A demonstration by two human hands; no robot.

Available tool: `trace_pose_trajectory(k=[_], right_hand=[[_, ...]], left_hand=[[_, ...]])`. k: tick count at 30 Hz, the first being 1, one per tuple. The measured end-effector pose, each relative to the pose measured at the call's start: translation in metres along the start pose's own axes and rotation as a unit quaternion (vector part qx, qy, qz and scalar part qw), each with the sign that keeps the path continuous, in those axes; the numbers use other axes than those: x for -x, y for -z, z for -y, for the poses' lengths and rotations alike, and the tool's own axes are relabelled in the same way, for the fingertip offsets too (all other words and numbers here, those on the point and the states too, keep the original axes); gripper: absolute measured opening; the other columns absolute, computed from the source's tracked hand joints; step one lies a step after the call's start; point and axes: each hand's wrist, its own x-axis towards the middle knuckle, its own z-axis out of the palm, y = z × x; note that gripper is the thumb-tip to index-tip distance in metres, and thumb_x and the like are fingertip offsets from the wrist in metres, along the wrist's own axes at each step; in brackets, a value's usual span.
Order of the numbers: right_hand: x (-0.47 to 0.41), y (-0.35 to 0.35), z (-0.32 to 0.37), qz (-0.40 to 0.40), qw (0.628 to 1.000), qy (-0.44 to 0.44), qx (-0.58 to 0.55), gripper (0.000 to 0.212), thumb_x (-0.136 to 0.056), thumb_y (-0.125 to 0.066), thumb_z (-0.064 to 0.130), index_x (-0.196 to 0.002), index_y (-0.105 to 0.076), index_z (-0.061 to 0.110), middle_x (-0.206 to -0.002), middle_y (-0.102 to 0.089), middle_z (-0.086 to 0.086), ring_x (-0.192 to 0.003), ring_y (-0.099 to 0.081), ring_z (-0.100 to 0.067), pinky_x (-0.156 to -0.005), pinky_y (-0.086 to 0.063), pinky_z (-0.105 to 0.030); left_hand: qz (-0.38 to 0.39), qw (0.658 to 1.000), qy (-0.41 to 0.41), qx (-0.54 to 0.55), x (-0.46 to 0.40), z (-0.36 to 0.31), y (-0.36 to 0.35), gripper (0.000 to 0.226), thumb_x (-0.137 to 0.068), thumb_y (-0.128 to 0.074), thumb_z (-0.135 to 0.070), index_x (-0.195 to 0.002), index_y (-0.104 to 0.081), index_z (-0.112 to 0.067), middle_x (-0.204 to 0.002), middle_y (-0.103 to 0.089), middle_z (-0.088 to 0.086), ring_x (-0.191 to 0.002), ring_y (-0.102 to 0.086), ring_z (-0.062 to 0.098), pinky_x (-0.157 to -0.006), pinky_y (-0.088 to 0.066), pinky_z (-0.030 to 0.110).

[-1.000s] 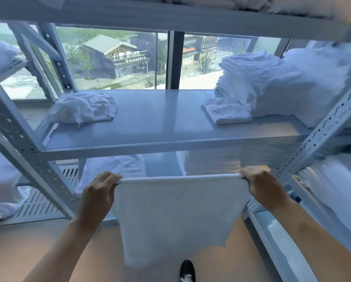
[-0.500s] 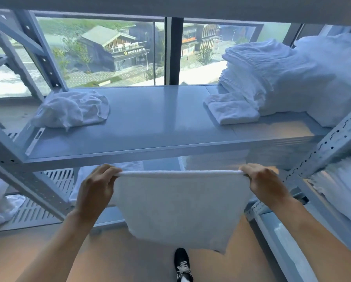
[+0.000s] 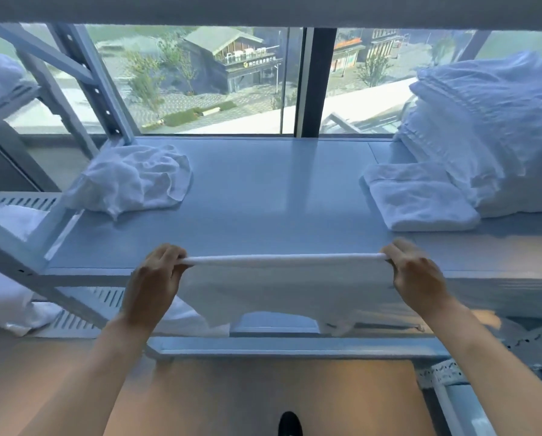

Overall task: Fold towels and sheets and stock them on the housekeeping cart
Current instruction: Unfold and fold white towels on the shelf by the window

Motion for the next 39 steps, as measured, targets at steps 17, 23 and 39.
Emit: trace_pose_trajectory(k=[17, 23, 39], right_hand=[[-0.143, -0.077, -0.015, -0.029, 0.999, -0.022, 0.018, 0.037, -0.061, -0.055, -0.020, -0.084, -0.057, 0.009, -0.082, -0.055, -0.011, -0.079, -0.057, -0.037, -0.067, -0.038, -0.042], [-0.136, -0.113, -0.016, 0.018, 0.998, -0.063, 0.011, 0.040, -0.059, -0.059, -0.019, -0.086, -0.062, 0.011, -0.087, -0.058, -0.013, -0.086, -0.059, -0.038, -0.071, -0.038, -0.042], [-0.119, -0.103, 0.002, -0.027, 1.000, -0.008, 0.009, 0.046, -0.068, -0.060, -0.014, -0.106, -0.070, 0.009, -0.112, -0.064, -0.011, -0.101, -0.061, -0.036, -0.087, -0.041, -0.044]], left_hand=[[0.027, 0.993, 0.043, -0.103, -0.121, 0.026, -0.080, 0.058, -0.063, -0.056, 0.024, -0.111, -0.068, -0.007, -0.099, -0.068, 0.013, -0.091, -0.061, 0.040, -0.081, -0.050, 0.050], [0.093, 0.980, 0.101, -0.147, -0.110, 0.032, -0.130, 0.061, -0.064, -0.054, 0.023, -0.115, -0.070, -0.004, -0.105, -0.064, 0.018, -0.097, -0.060, 0.045, -0.079, -0.045, 0.051], [0.225, 0.968, 0.087, -0.071, -0.026, -0.092, -0.166, 0.065, -0.100, -0.018, -0.057, -0.161, -0.029, -0.037, -0.169, -0.023, -0.004, -0.157, -0.017, 0.021, -0.127, -0.003, 0.054]])
